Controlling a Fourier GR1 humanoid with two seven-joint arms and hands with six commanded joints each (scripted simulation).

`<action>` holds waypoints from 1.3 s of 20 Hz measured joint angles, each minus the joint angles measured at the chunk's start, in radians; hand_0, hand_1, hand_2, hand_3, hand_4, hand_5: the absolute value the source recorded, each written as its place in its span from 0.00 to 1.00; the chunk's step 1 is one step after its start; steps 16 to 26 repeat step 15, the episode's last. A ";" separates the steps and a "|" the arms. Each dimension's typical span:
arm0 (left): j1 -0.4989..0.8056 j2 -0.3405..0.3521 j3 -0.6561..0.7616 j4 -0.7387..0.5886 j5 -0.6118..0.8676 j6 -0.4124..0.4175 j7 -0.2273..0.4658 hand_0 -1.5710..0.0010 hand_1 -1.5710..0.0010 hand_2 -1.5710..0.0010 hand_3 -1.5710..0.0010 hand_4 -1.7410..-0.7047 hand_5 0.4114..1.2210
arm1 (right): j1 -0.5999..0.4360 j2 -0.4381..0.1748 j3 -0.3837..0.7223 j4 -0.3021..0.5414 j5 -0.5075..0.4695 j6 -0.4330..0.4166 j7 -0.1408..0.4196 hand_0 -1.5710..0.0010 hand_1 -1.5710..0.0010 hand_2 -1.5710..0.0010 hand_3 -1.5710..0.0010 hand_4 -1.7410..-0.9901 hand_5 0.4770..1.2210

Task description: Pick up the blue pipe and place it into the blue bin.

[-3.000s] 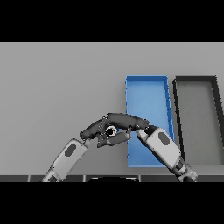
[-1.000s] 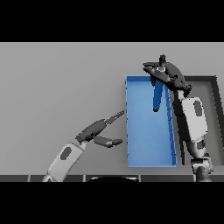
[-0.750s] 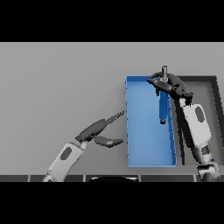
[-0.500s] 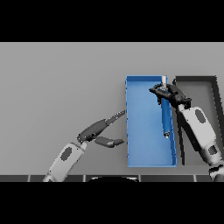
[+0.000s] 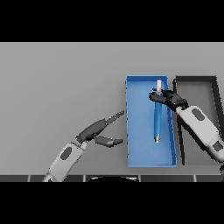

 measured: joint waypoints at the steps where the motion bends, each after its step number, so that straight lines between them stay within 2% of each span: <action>1: -0.003 -0.007 -0.004 0.000 -0.002 0.003 0.012 1.00 1.00 1.00 1.00 0.83 0.09 | -0.009 0.005 0.013 -0.006 0.013 0.008 0.009 0.95 0.95 0.95 0.97 0.81 0.51; 2: 0.002 -0.012 -0.006 -0.001 -0.001 0.006 0.008 1.00 1.00 1.00 1.00 0.83 0.08 | -0.013 0.001 0.018 0.000 0.026 0.013 0.004 0.96 0.96 0.96 0.97 0.81 0.47; 3: 0.004 -0.007 -0.002 0.001 0.001 0.003 0.004 1.00 1.00 1.00 1.00 0.83 0.08 | -0.013 0.002 0.022 0.014 0.037 0.022 -0.011 0.88 0.94 0.96 0.98 0.81 0.45; 4: 0.011 -0.002 -0.003 -0.007 0.001 0.003 -0.004 1.00 1.00 1.00 1.00 0.83 0.08 | -0.017 0.007 0.025 0.011 0.040 0.019 -0.007 0.76 0.88 0.95 0.98 0.79 0.42; 6: 0.011 0.011 0.004 -0.019 0.005 0.000 -0.006 1.00 1.00 1.00 1.00 0.83 0.08 | -0.016 0.004 0.020 0.016 0.037 0.012 -0.009 0.85 0.92 0.97 0.99 0.78 0.40; 8: 0.001 0.001 0.003 0.003 -0.001 0.004 0.011 1.00 1.00 1.00 1.00 0.83 0.08 | -0.006 0.001 0.017 0.008 0.031 0.035 -0.040 0.90 0.95 0.98 0.99 0.77 0.43; 9: 0.010 0.000 -0.002 -0.004 -0.004 0.005 -0.005 1.00 1.00 1.00 1.00 0.83 0.08 | -0.007 -0.001 0.014 0.007 0.022 0.041 -0.028 0.92 0.96 0.98 0.99 0.78 0.45; 11: 0.010 -0.005 -0.006 -0.002 -0.006 0.007 0.007 1.00 1.00 1.00 1.00 0.83 0.08 | -0.005 0.011 0.004 0.019 0.010 0.035 -0.040 0.86 0.94 0.98 1.00 0.78 0.44; 12: 0.015 0.013 0.003 -0.016 0.005 -0.001 -0.007 1.00 1.00 1.00 1.00 0.83 0.08 | -0.011 0.009 0.007 0.014 0.011 0.040 -0.033 0.86 0.94 0.98 1.00 0.78 0.44; 15: 0.002 0.036 0.027 -0.022 0.028 -0.013 0.010 1.00 1.00 1.00 1.00 0.83 0.08 | -0.003 0.009 0.017 -0.001 0.018 0.040 -0.032 0.86 0.94 0.98 1.00 0.78 0.43; 26: 0.002 0.036 0.027 -0.022 0.028 -0.013 0.010 1.00 1.00 1.00 1.00 0.83 0.08 | -0.003 0.009 0.017 -0.001 0.018 0.040 -0.032 0.86 0.94 0.98 1.00 0.78 0.43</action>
